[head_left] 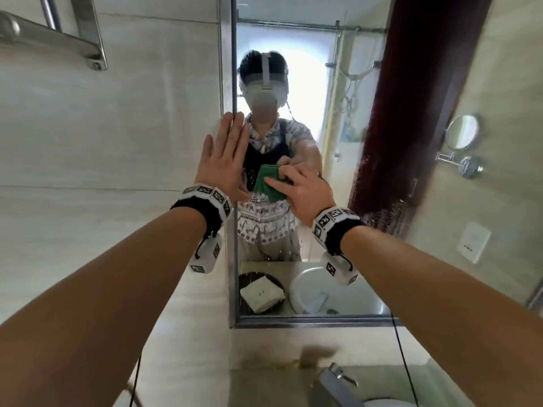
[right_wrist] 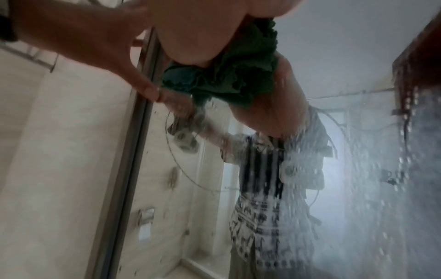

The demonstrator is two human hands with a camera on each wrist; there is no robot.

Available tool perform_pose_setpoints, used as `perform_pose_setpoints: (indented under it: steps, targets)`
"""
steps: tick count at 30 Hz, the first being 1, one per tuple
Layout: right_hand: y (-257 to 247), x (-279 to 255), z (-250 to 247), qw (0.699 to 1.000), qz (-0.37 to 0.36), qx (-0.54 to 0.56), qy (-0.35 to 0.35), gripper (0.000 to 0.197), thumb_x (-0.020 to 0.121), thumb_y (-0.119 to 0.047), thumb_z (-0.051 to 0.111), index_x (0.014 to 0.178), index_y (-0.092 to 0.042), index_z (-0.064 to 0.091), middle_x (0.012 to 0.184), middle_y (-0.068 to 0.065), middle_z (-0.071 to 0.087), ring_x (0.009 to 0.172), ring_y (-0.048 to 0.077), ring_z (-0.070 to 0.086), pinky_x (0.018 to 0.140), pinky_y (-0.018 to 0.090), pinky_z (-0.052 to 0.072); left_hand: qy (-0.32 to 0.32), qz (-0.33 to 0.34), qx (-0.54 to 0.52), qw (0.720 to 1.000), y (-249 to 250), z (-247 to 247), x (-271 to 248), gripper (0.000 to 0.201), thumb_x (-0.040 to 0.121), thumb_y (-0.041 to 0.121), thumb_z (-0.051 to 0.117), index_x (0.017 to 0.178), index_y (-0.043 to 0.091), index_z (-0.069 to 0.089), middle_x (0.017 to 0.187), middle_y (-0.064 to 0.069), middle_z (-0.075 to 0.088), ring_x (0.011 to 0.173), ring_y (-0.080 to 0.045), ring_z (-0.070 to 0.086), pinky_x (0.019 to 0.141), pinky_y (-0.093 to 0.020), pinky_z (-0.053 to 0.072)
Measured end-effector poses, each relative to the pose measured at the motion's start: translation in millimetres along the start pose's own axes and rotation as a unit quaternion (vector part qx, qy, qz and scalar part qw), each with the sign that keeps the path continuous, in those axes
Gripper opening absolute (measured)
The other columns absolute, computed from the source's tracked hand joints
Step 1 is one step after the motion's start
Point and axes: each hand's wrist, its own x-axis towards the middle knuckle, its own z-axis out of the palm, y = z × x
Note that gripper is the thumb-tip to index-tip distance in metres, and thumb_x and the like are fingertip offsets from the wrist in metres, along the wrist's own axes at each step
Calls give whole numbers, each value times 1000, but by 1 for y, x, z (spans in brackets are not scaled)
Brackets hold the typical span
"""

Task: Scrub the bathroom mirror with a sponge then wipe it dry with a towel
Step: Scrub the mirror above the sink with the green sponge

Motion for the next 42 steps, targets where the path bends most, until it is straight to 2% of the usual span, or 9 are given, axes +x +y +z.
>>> perform_pose_setpoints:
  steps: [8, 10, 14, 18, 22, 27, 32, 36, 42]
  targets:
    - [-23, -19, -3, 989, 8, 9, -150, 56, 82, -5, 61, 134, -28, 57, 125, 5, 56, 111, 28, 48, 91, 42, 45, 6, -27, -57, 998, -4, 14, -24, 151, 53, 53, 90, 156, 15, -14, 162, -10, -22, 150, -33, -12, 120, -57, 16]
    - [-17, -10, -13, 996, 14, -11, -90, 53, 81, -6, 60, 131, -25, 60, 119, 4, 59, 107, 24, 46, 92, 41, 46, -15, -22, -73, 997, -11, 15, -25, 154, 52, 56, 89, 155, 17, -19, 161, -7, -26, 150, -33, -13, 120, -56, 13]
    - [-1, 15, -28, 990, 140, 22, 20, 52, 86, -9, 65, 135, -24, 55, 124, 4, 57, 112, 29, 49, 88, 40, 52, -27, 2, -69, 997, -23, 16, -24, 159, 48, 60, 89, 153, 16, -21, 162, -6, -25, 151, -31, -12, 121, -55, 15]
    - [3, 48, -30, 976, 199, 2, 89, 55, 88, -10, 60, 139, -27, 50, 128, -1, 52, 111, 21, 41, 74, 22, 39, -24, 1, -79, 997, -25, 21, -25, 159, 48, 59, 89, 153, 18, -22, 161, -2, -27, 151, -27, -15, 122, -52, 14]
    - [-2, 76, -24, 968, 218, 0, 124, 56, 87, -11, 57, 139, -26, 49, 128, 0, 51, 109, 21, 40, 76, 32, 50, -29, 5, -74, 997, -26, 23, -24, 157, 51, 62, 87, 152, 17, -24, 160, -1, -30, 150, -25, -18, 123, -49, 11]
    - [-14, 109, -26, 981, 141, 33, 129, 49, 89, -19, 38, 135, -22, 56, 125, 6, 55, 105, 28, 46, 87, 36, 46, -32, -1, -61, 998, -28, 27, -21, 157, 51, 65, 85, 151, 15, -26, 160, -3, -29, 150, -26, -18, 123, -49, 9]
    - [-36, 80, -7, 989, 54, -18, 138, 41, 87, -14, 50, 126, -17, 64, 117, 4, 62, 102, 26, 52, 84, 32, 37, -36, -3, -51, 998, -24, 27, -22, 159, 50, 63, 87, 152, 11, -22, 161, -6, -27, 150, -28, -16, 122, -52, 12]
    - [-47, 44, 17, 997, 33, 0, 70, 42, 89, -13, 50, 130, -15, 60, 119, 6, 60, 101, 28, 51, 86, 44, 45, -27, -6, -64, 998, -24, 28, -23, 158, 47, 56, 90, 154, 11, -18, 162, -7, -22, 151, -29, -12, 121, -54, 16]
    - [-55, 5, 38, 997, 24, 22, -65, 42, 94, -24, 42, 134, -26, 55, 124, -1, 57, 106, 26, 50, 90, 46, 46, -12, -9, -81, 997, -20, 28, -26, 144, 59, 54, 84, 155, 10, -14, 164, -9, -16, 151, -30, -9, 120, -56, 16]
